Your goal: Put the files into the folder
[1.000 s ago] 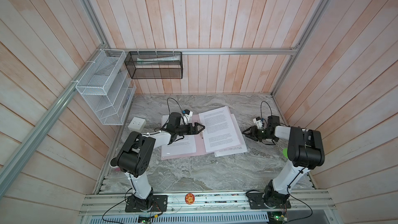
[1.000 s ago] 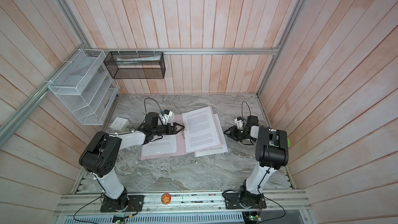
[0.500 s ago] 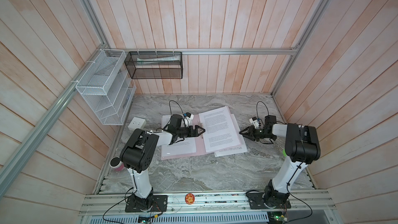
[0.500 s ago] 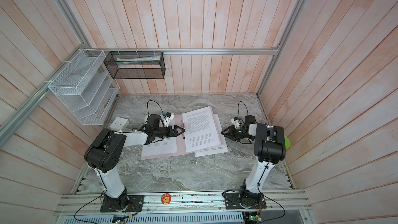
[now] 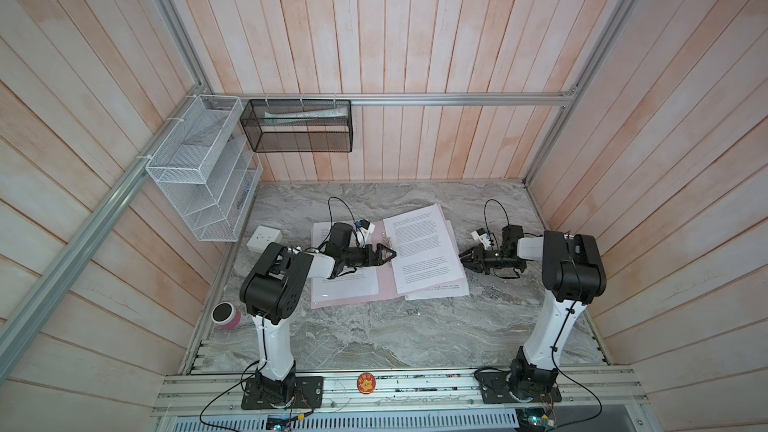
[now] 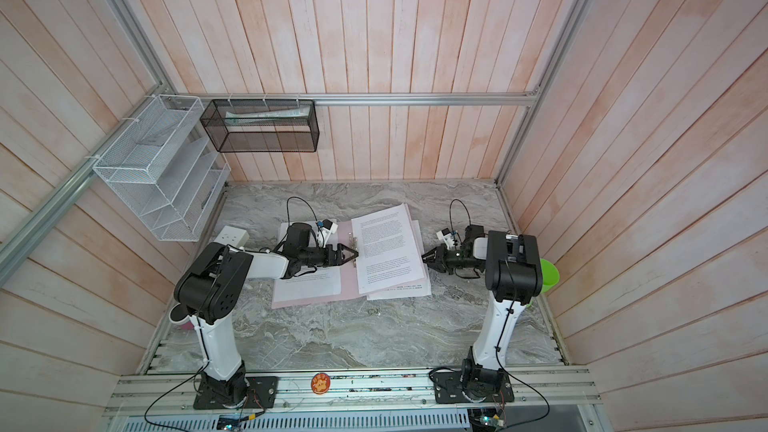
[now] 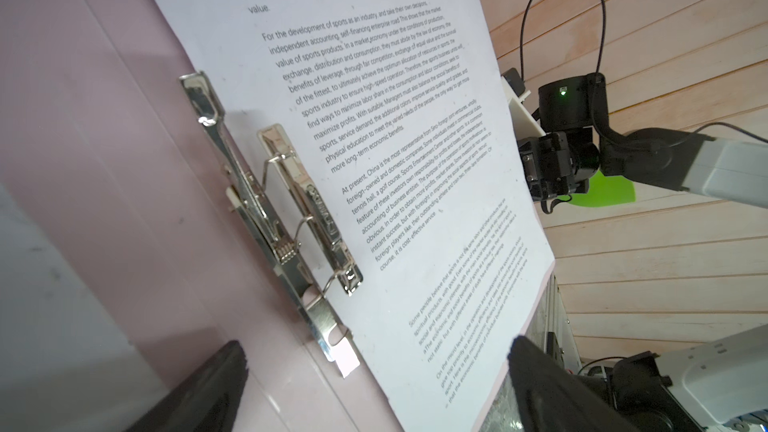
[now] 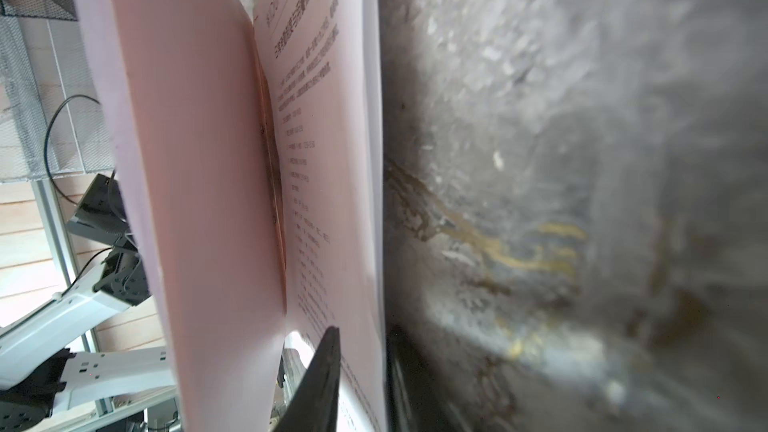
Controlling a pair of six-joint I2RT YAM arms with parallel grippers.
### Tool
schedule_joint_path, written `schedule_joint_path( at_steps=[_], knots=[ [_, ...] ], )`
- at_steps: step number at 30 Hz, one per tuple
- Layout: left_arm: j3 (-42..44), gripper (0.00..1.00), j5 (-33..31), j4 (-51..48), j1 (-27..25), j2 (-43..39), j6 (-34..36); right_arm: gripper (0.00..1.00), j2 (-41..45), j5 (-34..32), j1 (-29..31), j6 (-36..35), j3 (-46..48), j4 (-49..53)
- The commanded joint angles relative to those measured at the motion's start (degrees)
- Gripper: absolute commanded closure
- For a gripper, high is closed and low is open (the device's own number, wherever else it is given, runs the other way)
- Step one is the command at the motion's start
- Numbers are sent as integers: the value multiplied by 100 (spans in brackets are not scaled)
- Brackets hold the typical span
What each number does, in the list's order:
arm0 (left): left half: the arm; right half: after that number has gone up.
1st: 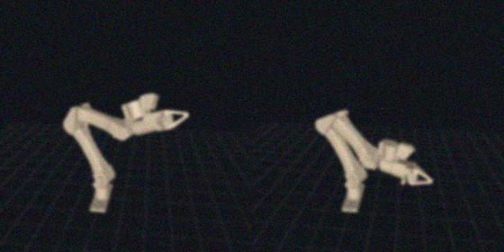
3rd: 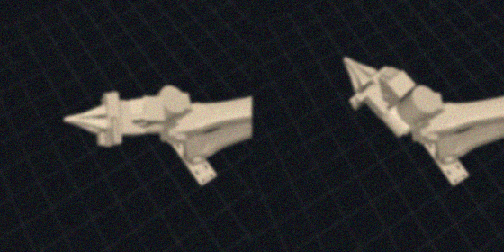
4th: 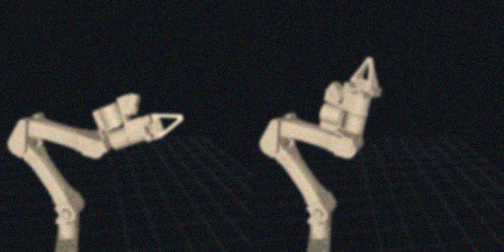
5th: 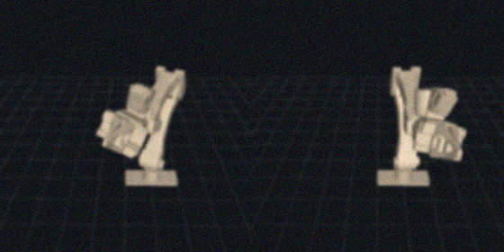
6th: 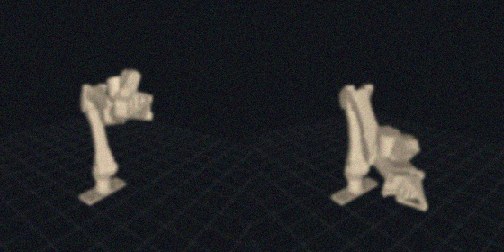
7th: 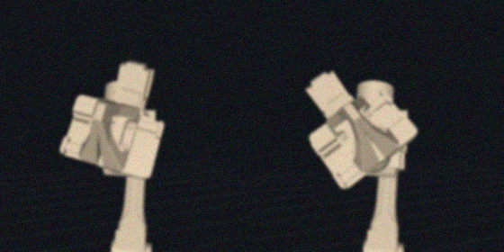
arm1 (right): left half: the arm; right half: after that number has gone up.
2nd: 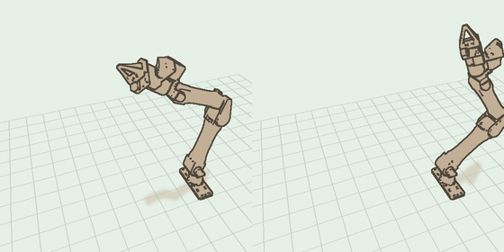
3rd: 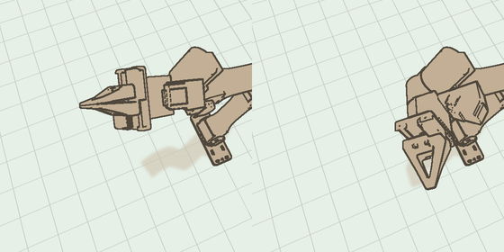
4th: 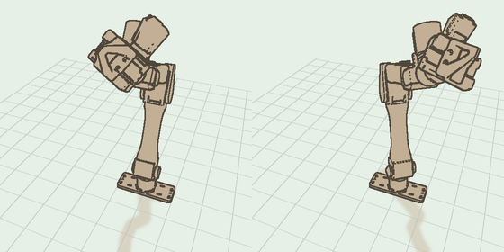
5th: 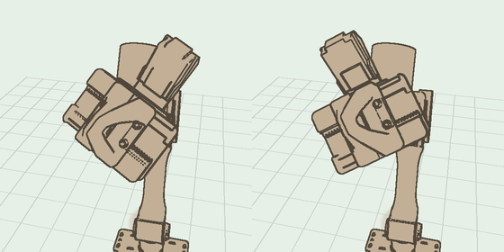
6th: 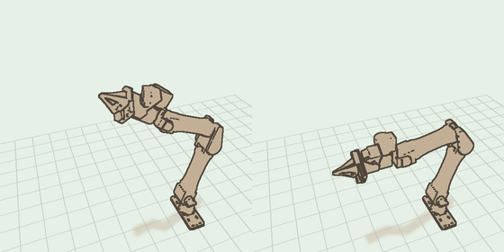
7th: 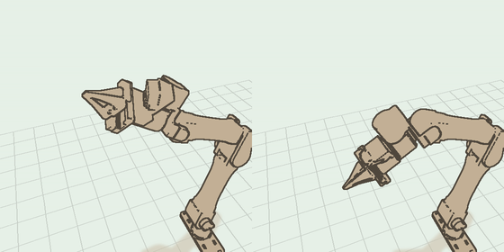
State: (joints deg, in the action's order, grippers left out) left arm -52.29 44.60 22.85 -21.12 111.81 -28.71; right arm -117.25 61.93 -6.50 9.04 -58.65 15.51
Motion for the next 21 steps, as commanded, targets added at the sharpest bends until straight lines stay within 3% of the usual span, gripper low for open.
schedule_joint_path(
  at_steps=[1,4,6,11,21],
  knots=[
    [-97,0,52,73,29,157,-20,90,-294,-276,53,-35,104,204],
    [-97,0,83,87,52,149,-37,100,-224,21,37,119,198,-23],
    [-73,0,101,114,67,110,-63,100,-110,349,-29,347,309,-315],
    [-24,0,111,118,126,35,-82,100,439,1163,-266,1807,846,-2126],
    [-44,0,41,18,142,-34,-93,100,1581,985,-651,4618,1422,-5018]
  ],
)
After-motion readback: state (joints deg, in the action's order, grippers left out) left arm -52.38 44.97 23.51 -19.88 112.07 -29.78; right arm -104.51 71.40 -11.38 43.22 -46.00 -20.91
